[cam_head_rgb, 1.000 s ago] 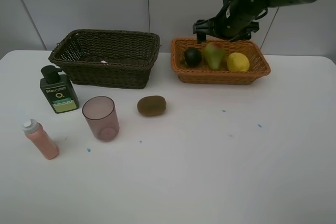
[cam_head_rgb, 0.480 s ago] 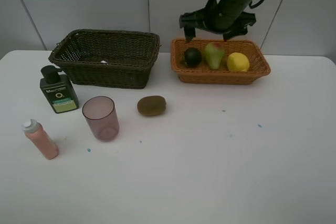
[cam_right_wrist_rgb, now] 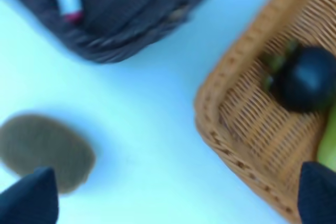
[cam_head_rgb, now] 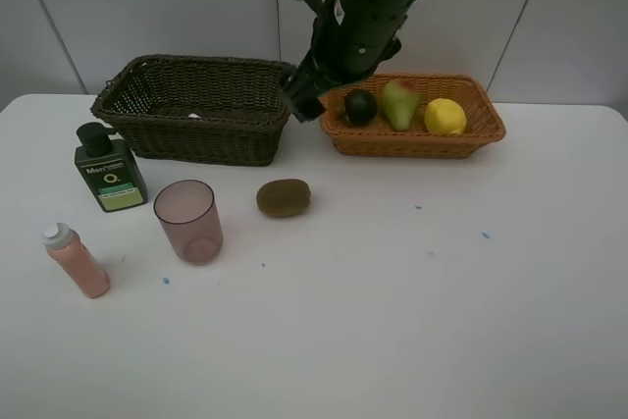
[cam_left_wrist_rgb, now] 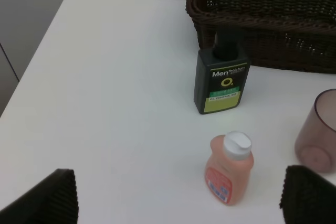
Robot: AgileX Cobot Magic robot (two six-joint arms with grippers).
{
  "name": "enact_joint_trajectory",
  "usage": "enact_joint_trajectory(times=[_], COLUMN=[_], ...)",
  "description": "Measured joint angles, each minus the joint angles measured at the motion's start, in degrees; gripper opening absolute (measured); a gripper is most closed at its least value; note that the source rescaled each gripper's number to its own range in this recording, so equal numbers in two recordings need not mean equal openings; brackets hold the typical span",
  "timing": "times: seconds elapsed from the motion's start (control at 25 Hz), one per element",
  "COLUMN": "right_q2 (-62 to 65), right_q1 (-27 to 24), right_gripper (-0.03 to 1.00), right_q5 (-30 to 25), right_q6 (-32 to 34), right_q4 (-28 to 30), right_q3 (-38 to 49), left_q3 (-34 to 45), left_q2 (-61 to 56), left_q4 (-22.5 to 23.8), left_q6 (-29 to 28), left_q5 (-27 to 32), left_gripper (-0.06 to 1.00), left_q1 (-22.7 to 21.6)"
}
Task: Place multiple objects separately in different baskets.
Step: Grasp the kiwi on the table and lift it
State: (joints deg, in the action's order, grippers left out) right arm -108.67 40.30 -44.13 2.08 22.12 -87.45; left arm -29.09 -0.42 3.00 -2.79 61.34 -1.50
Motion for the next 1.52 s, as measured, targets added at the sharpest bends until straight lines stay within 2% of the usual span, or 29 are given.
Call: enact_joint_trajectory(times=[0.16, 0.24, 0.44, 0.92, 1.16, 1.52], right_q2=[0.0, -0.14, -1.35, -10.1, -12.13, -20.61], right_q1=[0.23, 0.23, 0.23, -1.72, -2.13, -2.13], right_gripper=[1.0, 1.0, 1.0, 1.0, 1.0, 1.0], right_q5=[-4.36, -7.47, -10.95, -7.32, -5.37, -10.01], right_q6=[-21.97, -30.85, -45.67, -56.13, -58.92, -59.68], right_q4=[-9.2, -14.31, -19.22, -24.56, -27.82, -31.09], right_q3=[0.0, 0.0, 0.0, -0.49, -4.92, -13.17], left_q3=[0.0, 0.0, 0.0, 0.0, 0.0, 0.0], left_q2=[0.0, 0.0, 0.0, 0.0, 0.0, 0.0], left_q4=[0.0, 0.0, 0.0, 0.0, 0.0, 0.0], left_q6=[0.0, 0.0, 0.0, 0.0, 0.0, 0.0], left_q5=[0.0, 0.0, 0.0, 0.0, 0.0, 0.0], left_gripper=[1.0, 1.0, 1.0, 1.0, 1.0, 1.0], left_q1=[0.0, 0.0, 0.0, 0.0, 0.0, 0.0])
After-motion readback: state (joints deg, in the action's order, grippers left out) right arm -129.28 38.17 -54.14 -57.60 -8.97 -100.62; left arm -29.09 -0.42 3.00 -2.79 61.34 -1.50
